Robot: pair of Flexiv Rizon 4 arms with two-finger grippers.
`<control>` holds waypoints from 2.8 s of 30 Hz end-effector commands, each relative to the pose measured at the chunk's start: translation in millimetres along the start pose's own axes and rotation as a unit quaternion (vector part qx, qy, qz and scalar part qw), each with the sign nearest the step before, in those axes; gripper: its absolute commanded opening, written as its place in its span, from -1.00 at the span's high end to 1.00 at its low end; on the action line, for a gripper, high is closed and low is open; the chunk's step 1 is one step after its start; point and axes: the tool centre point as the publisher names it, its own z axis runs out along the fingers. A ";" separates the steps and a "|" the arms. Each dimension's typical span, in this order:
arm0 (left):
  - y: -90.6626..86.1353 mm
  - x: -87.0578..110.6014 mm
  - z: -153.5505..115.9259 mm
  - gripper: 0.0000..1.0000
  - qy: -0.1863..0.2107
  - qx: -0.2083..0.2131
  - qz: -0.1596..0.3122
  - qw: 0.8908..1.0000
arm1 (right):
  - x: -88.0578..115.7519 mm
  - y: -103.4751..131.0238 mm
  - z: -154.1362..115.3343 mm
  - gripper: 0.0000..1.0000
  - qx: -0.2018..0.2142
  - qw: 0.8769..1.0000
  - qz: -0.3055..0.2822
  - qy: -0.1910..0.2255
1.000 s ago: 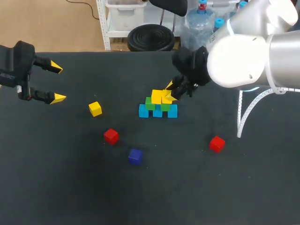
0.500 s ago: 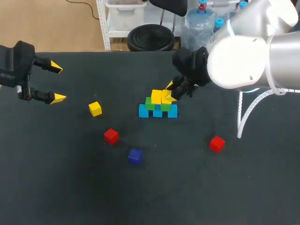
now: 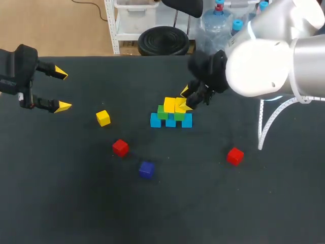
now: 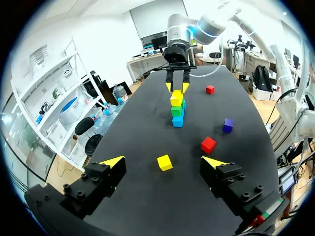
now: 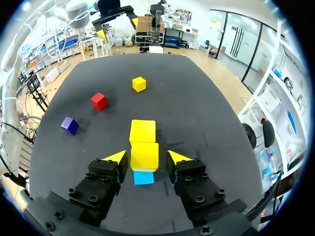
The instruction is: Place the blue cubes, place green cubes on the blue cubes, place the yellow cubes on the green cubes, then place the red cubes on the yellow cubes, and place purple cube on the red cubes.
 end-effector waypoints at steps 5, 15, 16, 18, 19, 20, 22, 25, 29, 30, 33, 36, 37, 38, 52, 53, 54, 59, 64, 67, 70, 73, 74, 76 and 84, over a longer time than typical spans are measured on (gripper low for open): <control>-0.4 1.8 0.5 -1.00 -0.003 -0.002 0.002 1.000 | 4.8 0.3 -25.3 -0.27 0.022 1.000 0.005 -0.007; -0.4 1.8 0.5 -1.00 -0.003 -0.002 0.002 1.000 | 19.0 -1.2 -68.9 -0.66 0.048 0.997 0.036 -0.056; -0.4 1.8 0.5 -1.00 -0.003 -0.002 0.002 1.000 | 22.9 -0.2 -73.1 -0.80 0.052 0.996 0.036 -0.065; -0.4 1.8 0.5 -1.00 -0.003 -0.002 0.002 1.000 | 32.2 0.8 -80.8 -1.00 0.055 0.993 0.047 -0.090; -0.4 1.8 0.5 -1.00 -0.003 -0.002 0.002 1.000 | 36.7 1.3 -84.3 -1.00 0.057 0.992 0.051 -0.097; -0.4 1.8 0.5 -1.00 -0.003 -0.002 0.002 1.000 | 41.8 1.5 -87.8 -1.00 0.061 0.991 0.057 -0.102; -0.4 1.8 0.5 -1.00 -0.003 -0.002 0.002 1.000 | 51.3 1.7 -95.5 -1.00 0.067 0.988 0.066 -0.119; -0.4 1.8 0.5 -1.00 -0.003 -0.002 0.002 1.000 | 64.2 2.1 -106.0 -1.00 0.073 0.984 0.079 -0.142; -0.4 1.8 0.5 -1.00 -0.003 -0.002 0.002 1.000 | 75.1 1.5 -119.4 -1.00 0.086 0.980 0.074 -0.162; -0.4 1.8 0.5 -1.00 -0.003 -0.002 0.002 1.000 | 77.9 1.5 -121.8 -1.00 0.086 0.980 0.073 -0.164; -0.4 1.8 0.5 -1.00 -0.003 -0.002 0.002 1.000 | 86.4 0.9 -130.1 -1.00 0.091 0.975 0.064 -0.192; -0.4 1.8 0.5 -1.00 -0.003 -0.002 0.002 1.000 | 95.7 -0.3 -136.4 -1.00 0.093 0.973 0.058 -0.205; -0.4 1.8 0.5 -1.00 -0.003 -0.002 0.002 1.000 | 98.9 -0.4 -138.1 -1.00 0.095 0.973 0.057 -0.204; -0.4 1.8 0.5 -1.00 -0.003 -0.002 0.002 1.000 | 102.7 -0.8 -140.3 -1.00 0.097 0.973 0.057 -0.204; -0.4 1.8 0.5 -1.00 -0.003 -0.002 0.002 1.000 | 139.6 14.5 -168.9 -1.00 0.090 0.982 0.034 -0.165; -0.4 1.8 0.5 -1.00 -0.003 -0.002 0.002 1.000 | 139.2 15.4 -169.5 -1.00 0.090 0.982 0.034 -0.165; -0.4 1.8 0.5 -1.00 -0.003 -0.002 0.002 1.000 | 138.2 16.7 -170.3 -1.00 0.089 0.982 0.033 -0.163; -0.4 1.8 0.5 -1.00 -0.003 -0.002 0.002 1.000 | 132.4 23.2 -165.8 -1.00 0.086 0.985 0.022 -0.148; -0.4 1.8 0.5 -1.00 -0.003 -0.002 0.002 1.000 | 130.0 23.8 -160.9 -1.00 0.088 0.988 0.032 -0.126; -0.4 1.8 0.5 -1.00 -0.003 -0.002 0.002 1.000 | 130.0 23.8 -160.9 -1.00 0.088 0.988 0.032 -0.126; -0.4 1.8 0.5 -1.00 -0.003 -0.002 0.002 1.000 | 130.0 23.8 -160.9 -1.00 0.088 0.988 0.032 -0.126; 0.4 4.3 3.8 -1.00 -0.004 -0.016 -0.002 1.000 | 130.0 23.8 -160.9 -1.00 0.088 0.988 0.032 -0.126; -0.2 4.6 5.8 -1.00 -0.009 -0.020 0.001 1.000 | 130.0 23.8 -160.9 -1.00 0.088 0.988 0.032 -0.126; -1.5 5.2 9.7 -1.00 -0.034 -0.019 0.004 0.999 | 130.0 23.8 -160.9 -1.00 0.088 0.988 0.032 -0.126; -2.2 16.1 16.1 -1.00 -0.093 0.065 0.130 0.985 | 130.0 23.8 -160.9 -1.00 0.088 0.988 0.032 -0.126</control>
